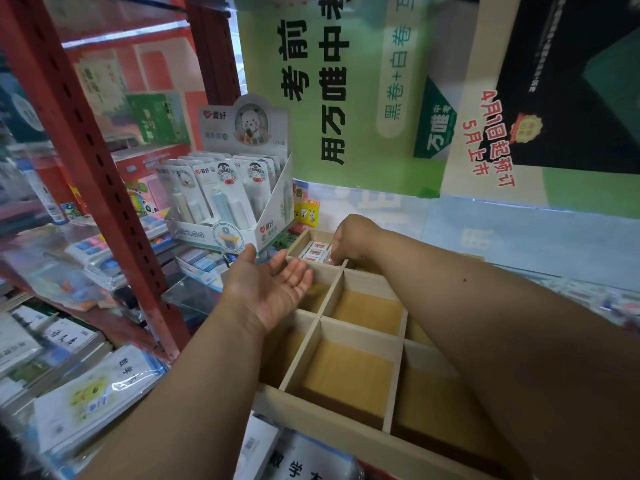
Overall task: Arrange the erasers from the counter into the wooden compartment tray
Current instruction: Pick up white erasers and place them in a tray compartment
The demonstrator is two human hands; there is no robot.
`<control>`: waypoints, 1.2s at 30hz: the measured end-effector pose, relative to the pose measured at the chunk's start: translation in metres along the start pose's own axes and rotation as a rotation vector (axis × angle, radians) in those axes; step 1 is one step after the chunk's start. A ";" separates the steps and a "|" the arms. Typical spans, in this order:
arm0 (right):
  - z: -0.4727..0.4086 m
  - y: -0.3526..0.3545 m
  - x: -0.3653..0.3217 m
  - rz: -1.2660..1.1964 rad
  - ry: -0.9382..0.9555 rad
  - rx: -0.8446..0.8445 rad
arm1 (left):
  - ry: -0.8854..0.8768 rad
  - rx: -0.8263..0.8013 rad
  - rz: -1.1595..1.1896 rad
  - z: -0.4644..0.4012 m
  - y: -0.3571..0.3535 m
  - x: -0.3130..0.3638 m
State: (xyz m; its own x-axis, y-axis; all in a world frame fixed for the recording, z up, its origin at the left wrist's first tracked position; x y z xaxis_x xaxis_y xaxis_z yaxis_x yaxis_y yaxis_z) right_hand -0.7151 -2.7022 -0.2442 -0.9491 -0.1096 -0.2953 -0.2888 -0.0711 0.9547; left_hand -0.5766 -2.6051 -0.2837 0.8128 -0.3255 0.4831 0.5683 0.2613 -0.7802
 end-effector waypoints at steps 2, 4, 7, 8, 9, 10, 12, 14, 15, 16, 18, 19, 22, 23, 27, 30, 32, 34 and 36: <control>0.005 0.012 0.002 -0.107 0.005 0.046 | -0.008 -0.010 -0.017 0.001 0.000 0.001; 0.018 0.033 0.004 -0.203 0.024 0.112 | -0.017 -0.025 -0.051 0.004 -0.001 0.003; 0.054 0.076 0.015 -0.272 0.057 0.200 | -0.039 -0.060 -0.138 0.010 -0.006 0.007; 0.069 0.089 0.023 -0.285 0.053 0.215 | -0.050 -0.069 -0.176 0.012 -0.009 0.008; 0.087 0.101 0.033 -0.302 0.047 0.226 | -0.061 -0.076 -0.221 0.014 -0.012 0.009; 0.104 0.111 0.044 -0.317 0.041 0.233 | -0.071 -0.083 -0.275 0.017 -0.016 0.008; 0.136 0.125 0.069 -0.340 0.018 0.239 | -0.092 -0.097 -0.379 0.025 -0.026 0.003; 0.166 0.130 0.095 -0.342 -0.023 0.244 | -0.103 -0.107 -0.425 0.035 -0.039 -0.007; 0.180 0.130 0.108 -0.330 -0.048 0.247 | -0.105 -0.110 -0.431 0.040 -0.043 -0.014; 0.193 0.129 0.118 -0.300 -0.069 0.249 | -0.104 -0.113 -0.431 0.046 -0.048 -0.021; 0.217 0.120 0.134 -0.194 -0.091 0.240 | -0.081 -0.138 -0.412 0.058 -0.054 -0.038; 0.227 0.113 0.140 -0.151 -0.094 0.226 | -0.060 -0.159 -0.397 0.064 -0.056 -0.048; 0.239 0.085 0.157 -0.081 -0.120 0.159 | 0.010 -0.202 -0.345 0.084 -0.059 -0.080; 0.237 0.077 0.162 -0.021 -0.133 0.144 | 0.028 -0.206 -0.326 0.091 -0.060 -0.090; 0.225 0.062 0.158 0.243 -0.064 0.103 | 0.059 -0.235 -0.294 0.111 -0.067 -0.120; 0.223 0.061 0.154 0.362 -0.050 0.043 | 0.075 -0.246 -0.277 0.121 -0.069 -0.133; 0.225 0.063 0.151 0.410 -0.044 0.006 | 0.077 -0.244 -0.281 0.125 -0.071 -0.138; 0.226 0.063 0.148 0.450 -0.021 -0.013 | 0.075 -0.236 -0.289 0.127 -0.073 -0.142; 0.227 0.061 0.146 0.496 0.002 0.002 | 0.079 -0.225 -0.293 0.129 -0.076 -0.147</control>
State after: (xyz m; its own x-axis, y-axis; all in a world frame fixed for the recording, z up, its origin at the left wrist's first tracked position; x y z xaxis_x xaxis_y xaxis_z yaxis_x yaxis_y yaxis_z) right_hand -0.8997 -2.4977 -0.2208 -0.9720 -0.1317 0.1945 0.1972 -0.0084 0.9803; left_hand -0.7225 -2.4598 -0.2444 0.6024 -0.4282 0.6736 0.7261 -0.0566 -0.6853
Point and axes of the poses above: each hand's wrist, its own z-axis away from the middle knuckle, its own y-axis out of the back of the hand, x = y × z, the point moved 9 cm from there along -z, towards the middle knuckle, and after that the axes turned 5 degrees about z, right-handed, at the moved point
